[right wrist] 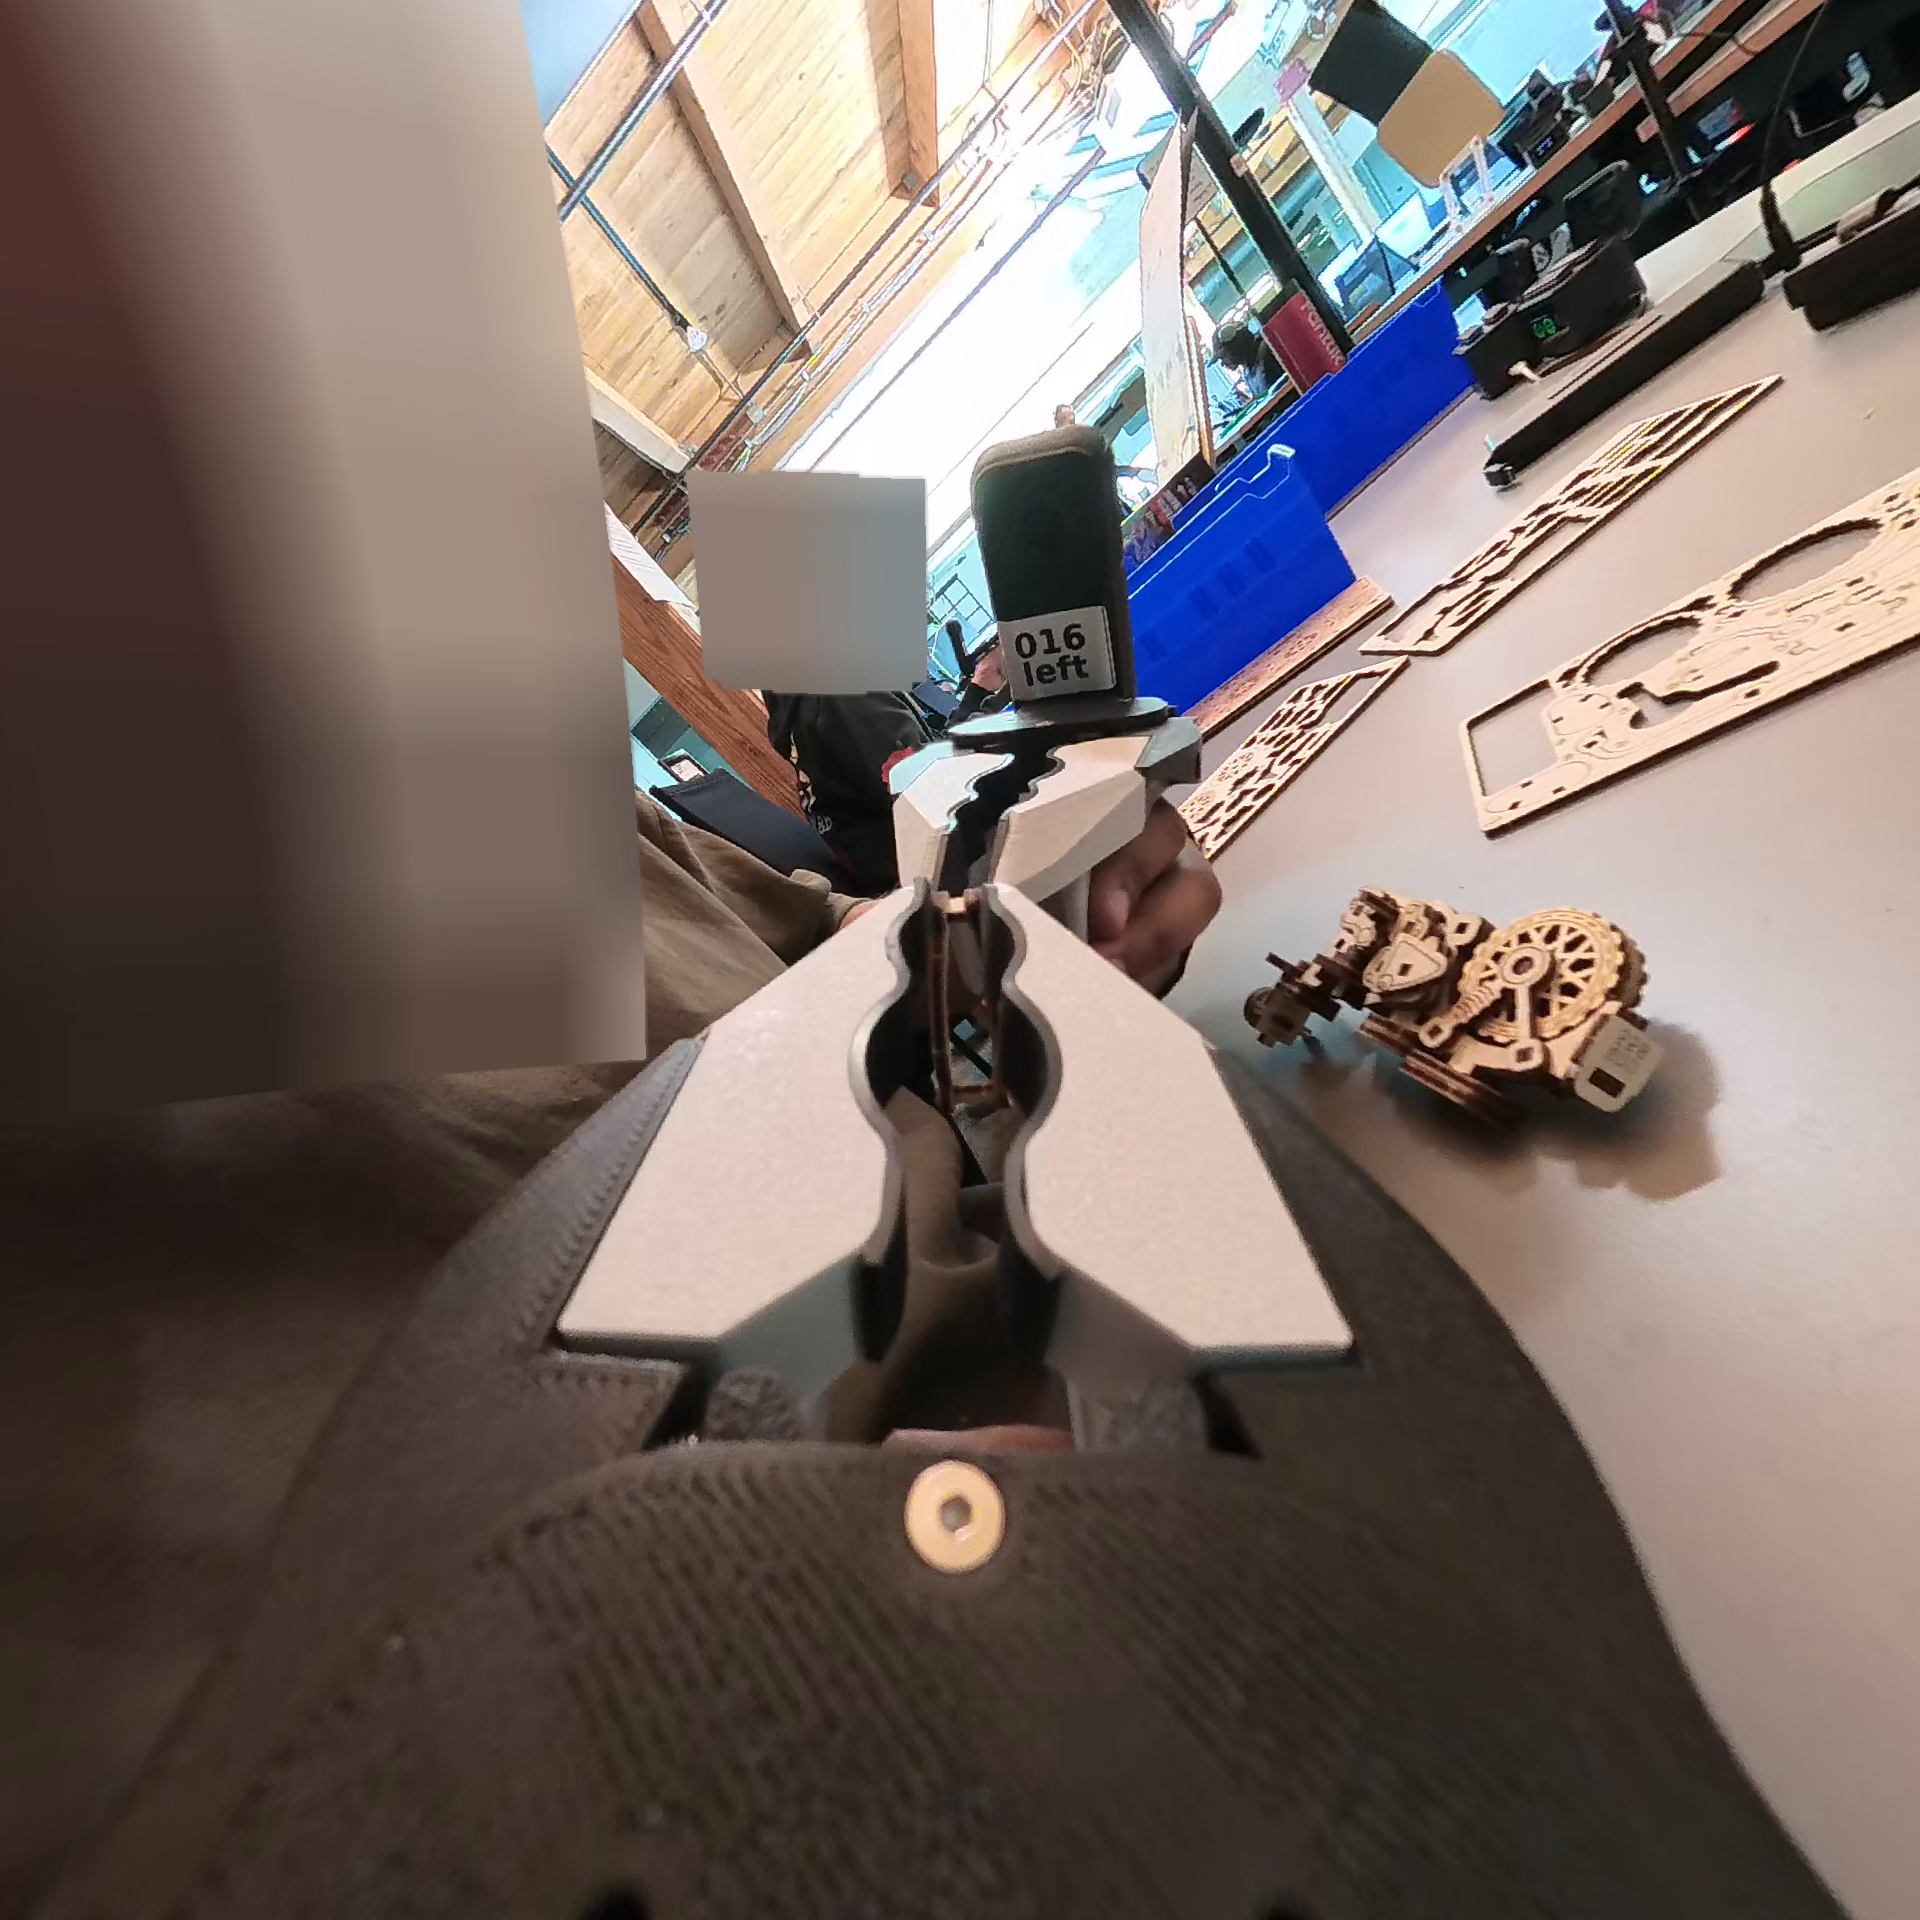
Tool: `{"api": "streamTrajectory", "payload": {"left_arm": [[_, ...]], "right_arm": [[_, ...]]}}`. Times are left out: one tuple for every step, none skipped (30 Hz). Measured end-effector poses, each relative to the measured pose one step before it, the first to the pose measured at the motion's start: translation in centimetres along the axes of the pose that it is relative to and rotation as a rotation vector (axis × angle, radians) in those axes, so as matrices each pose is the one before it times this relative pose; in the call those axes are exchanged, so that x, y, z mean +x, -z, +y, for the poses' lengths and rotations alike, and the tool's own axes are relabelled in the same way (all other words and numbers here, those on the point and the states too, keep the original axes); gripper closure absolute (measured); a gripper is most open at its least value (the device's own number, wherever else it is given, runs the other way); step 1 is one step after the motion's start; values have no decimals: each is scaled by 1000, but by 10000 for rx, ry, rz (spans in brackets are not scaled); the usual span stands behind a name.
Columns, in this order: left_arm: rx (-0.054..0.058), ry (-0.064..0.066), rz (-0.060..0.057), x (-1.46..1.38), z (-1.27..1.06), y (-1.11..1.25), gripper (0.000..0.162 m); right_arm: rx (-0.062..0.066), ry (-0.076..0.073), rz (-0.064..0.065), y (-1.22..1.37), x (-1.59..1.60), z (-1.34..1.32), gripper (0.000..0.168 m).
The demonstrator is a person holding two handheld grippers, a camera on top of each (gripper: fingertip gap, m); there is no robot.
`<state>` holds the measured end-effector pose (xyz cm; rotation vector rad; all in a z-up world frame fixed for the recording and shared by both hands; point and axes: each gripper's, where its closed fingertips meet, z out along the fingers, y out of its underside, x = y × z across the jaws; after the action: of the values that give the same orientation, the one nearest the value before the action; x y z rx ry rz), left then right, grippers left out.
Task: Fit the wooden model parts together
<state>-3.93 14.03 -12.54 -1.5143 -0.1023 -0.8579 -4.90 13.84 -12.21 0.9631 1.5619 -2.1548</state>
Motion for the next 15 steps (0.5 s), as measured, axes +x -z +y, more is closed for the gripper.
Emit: {"api": "streamTrajectory", "payload": {"left_arm": [[21,-15,3,6,1,-4,156],[16,-17,-7,-5,0,-1,157],[15,-25,-17,-30,10,1,157],[19,-30,2,6,11,3,157],[20,-21,6,22,1,1,157],[20,-36,8,21,-7,0,156],[17,-33,35,62,-15,14,157],[13,-6,29,40,-16,0,157],[6,26,27,19,-10,3,157],[10,26,52,60,0,6,157],[46,3,99,135,-65,28,157],[79,18,73,125,-133,46,157],[77,15,63,113,-153,49,157],[35,7,50,70,-81,62,157],[-4,-9,49,68,-20,26,157]], "right_arm": [[-3,1,-13,10,-2,1,161],[-3,15,4,-1,23,-2,161],[-11,27,3,9,9,14,161],[-17,35,0,-11,-12,8,161],[-7,43,8,-9,-25,5,161],[-2,57,-1,-22,-49,-7,161],[0,83,13,-23,-55,1,161],[2,113,51,-8,-36,-12,161],[-9,157,64,-13,-31,2,161],[-10,170,53,-3,-72,2,160],[8,157,34,40,-98,-49,156],[14,140,-4,90,-118,-68,152],[33,108,-20,114,-123,-122,151],[32,86,-15,112,-97,-110,151],[-5,103,-10,88,-80,-48,151]]}}
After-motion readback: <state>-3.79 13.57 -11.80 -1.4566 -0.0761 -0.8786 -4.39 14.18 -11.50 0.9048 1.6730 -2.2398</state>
